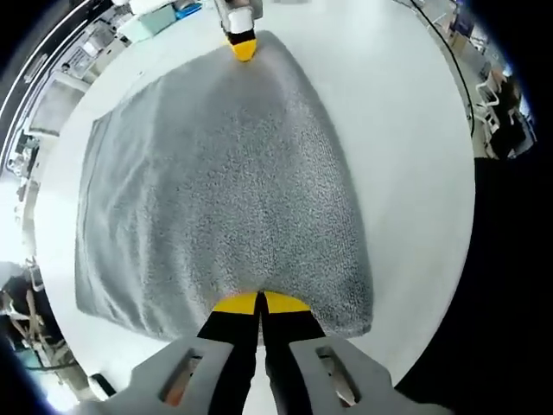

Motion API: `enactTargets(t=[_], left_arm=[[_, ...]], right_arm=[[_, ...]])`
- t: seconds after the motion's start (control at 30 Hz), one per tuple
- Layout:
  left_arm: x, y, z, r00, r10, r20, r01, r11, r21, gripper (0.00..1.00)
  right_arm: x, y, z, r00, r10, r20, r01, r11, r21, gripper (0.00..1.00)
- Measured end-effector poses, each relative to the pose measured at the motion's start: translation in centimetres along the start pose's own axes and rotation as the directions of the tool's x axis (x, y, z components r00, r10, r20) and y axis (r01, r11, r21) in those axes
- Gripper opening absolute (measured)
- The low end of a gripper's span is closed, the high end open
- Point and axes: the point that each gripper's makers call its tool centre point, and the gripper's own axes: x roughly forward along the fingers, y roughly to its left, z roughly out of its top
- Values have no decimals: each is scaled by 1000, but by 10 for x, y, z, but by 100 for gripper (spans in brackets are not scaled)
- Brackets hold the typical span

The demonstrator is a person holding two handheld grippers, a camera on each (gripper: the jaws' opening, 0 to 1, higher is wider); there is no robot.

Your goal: Fold the towel on the table until its edges align and the towel forms a compact rectangular stack.

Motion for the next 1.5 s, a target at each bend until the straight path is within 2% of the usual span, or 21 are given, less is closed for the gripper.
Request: enactTargets(t=[0.1,0.17,0.33,0.53,0.7,0.83,0.9,0.97,1.07,1.1,1.17,1.23,1.3,1.33,1.43,1.47,1.5], left_arm=[[0,5,-4,1000,-6,9,7,999,-50,1],[0,7,-6,1000,-11,3,12,998,-61,1],[0,9,-8,1000,-23,-14,22,996,-85,1],[-1,14,-14,999,-33,20,35,989,-144,1],[-3,16,-20,1000,-24,15,26,989,-145,1],[-2,17,-20,1000,-20,7,21,989,-147,1],[-3,17,-20,999,23,-30,-24,999,-37,1],[-2,16,-19,998,39,-50,-39,999,1,1],[-2,17,-20,998,31,-52,-33,999,-36,1],[-3,17,-20,999,22,-37,-24,998,-54,1],[-3,17,-20,1000,2,16,0,993,-117,1],[-3,19,-20,998,-2,62,12,988,-156,1],[-4,20,-22,996,4,91,12,984,-179,1],[-4,20,-22,995,4,96,14,984,-178,1],[-4,21,-22,994,-3,113,26,980,-199,1],[-3,21,-21,994,-6,114,29,979,-203,1],[-3,21,-21,993,-9,114,32,978,-205,1]], right_arm=[[-1,4,-5,999,15,38,-16,1000,24,0],[-1,7,-7,998,32,53,-31,999,-23,0],[-3,15,-14,998,47,51,-45,998,-49,0],[-4,22,-21,996,53,69,-50,998,-47,0],[-7,33,-27,994,63,84,-57,996,-72,0],[-7,37,-30,991,56,119,-51,998,-46,0],[-7,36,-30,988,50,147,-45,998,-34,0],[-7,36,-30,987,52,152,-47,998,-39,0],[-7,37,-29,985,55,166,-44,997,-70,0],[-7,37,-28,983,55,174,-39,995,-95,0],[-8,37,-29,978,46,203,-26,994,-102,0],[-8,37,-28,968,27,251,2,994,-113,0],[-9,38,-28,952,1,305,27,996,-87,0],[-9,38,-28,943,-18,333,50,995,-87,0],[-10,40,-30,928,-36,371,67,995,-71,0],[-10,40,-31,925,-31,379,61,996,-67,0],[-10,42,-32,916,-16,402,26,999,-21,0]])
